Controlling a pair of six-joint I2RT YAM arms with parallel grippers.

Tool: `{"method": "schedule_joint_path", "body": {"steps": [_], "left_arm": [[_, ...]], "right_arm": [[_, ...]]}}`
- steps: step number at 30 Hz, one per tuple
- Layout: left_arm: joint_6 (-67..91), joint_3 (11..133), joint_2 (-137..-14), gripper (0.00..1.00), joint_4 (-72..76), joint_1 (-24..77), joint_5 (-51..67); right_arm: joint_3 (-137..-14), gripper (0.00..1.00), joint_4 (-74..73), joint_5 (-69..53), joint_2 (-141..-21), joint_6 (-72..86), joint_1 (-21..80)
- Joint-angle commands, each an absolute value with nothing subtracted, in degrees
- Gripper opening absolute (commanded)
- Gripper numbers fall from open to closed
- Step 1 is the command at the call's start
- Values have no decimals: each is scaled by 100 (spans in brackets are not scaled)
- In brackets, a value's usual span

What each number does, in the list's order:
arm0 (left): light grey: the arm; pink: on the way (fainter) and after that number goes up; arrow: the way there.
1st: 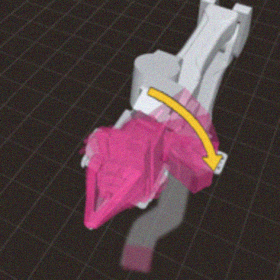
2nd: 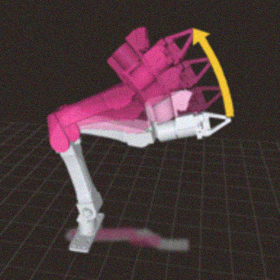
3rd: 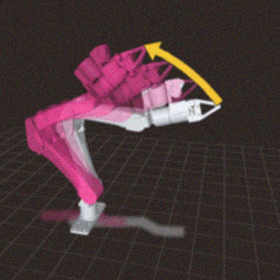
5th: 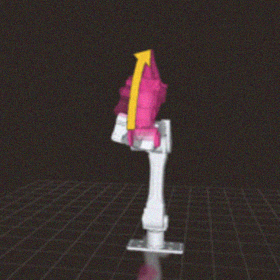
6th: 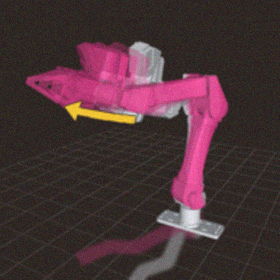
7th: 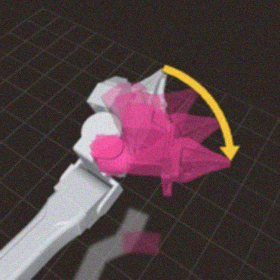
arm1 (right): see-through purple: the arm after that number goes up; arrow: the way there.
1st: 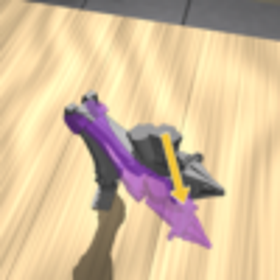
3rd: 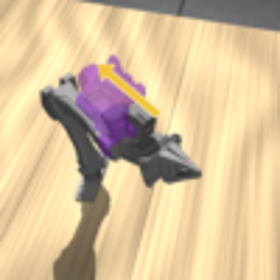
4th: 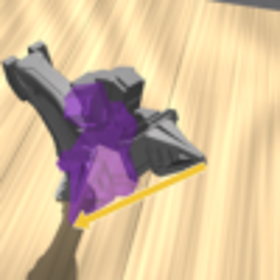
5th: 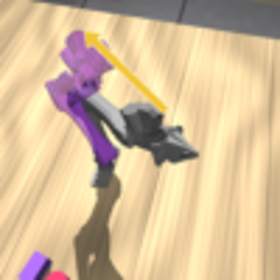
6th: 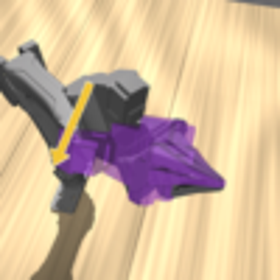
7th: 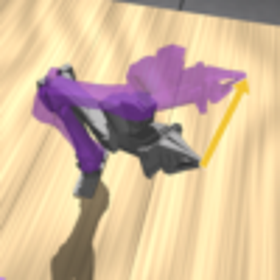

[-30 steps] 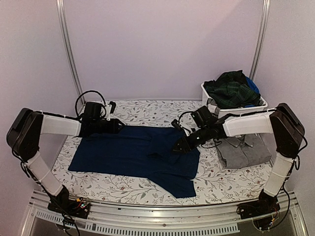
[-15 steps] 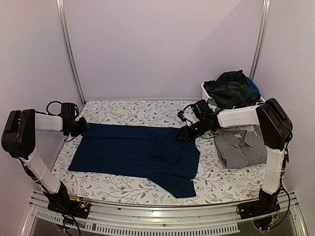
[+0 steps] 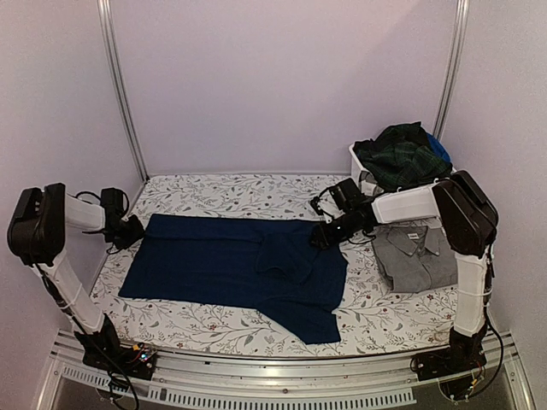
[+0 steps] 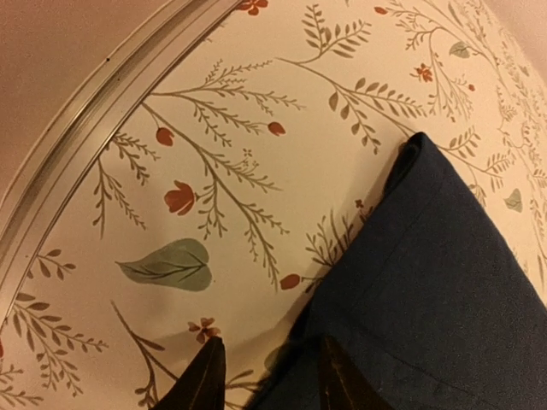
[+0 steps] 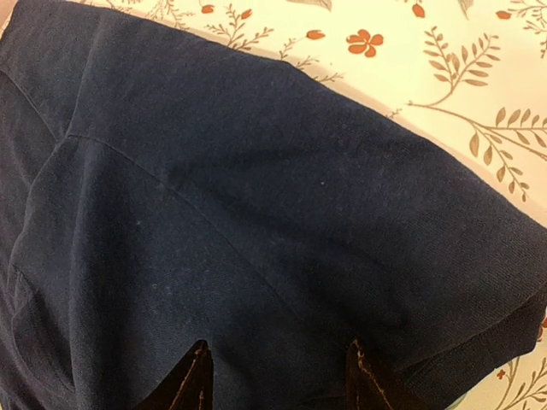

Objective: Fold and stack the mixed laundry pile
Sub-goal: Smooth out the 1/3-folded T-shirt at the center of the board.

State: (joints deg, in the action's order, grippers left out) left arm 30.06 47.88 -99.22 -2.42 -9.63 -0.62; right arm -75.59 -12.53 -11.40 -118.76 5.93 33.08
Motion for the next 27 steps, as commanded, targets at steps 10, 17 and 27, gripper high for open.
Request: {"method": "schedule_joint_path", "body": {"steps": [10,17,27], "left_arm": [[3093,5274,-10418,8,-131,-1090,370],[3188,5105,-10223,10,-96,-1222,619],[3155,5103,-10293,35,221,-1171,1009]], "right_arm": [[-7535,52,-1732,-370,-12434,398,3070],[-7645,52,-1754,-294,-12529,354,3027],[-7822,52,-1764,-237,-12646,350,3015]]}}
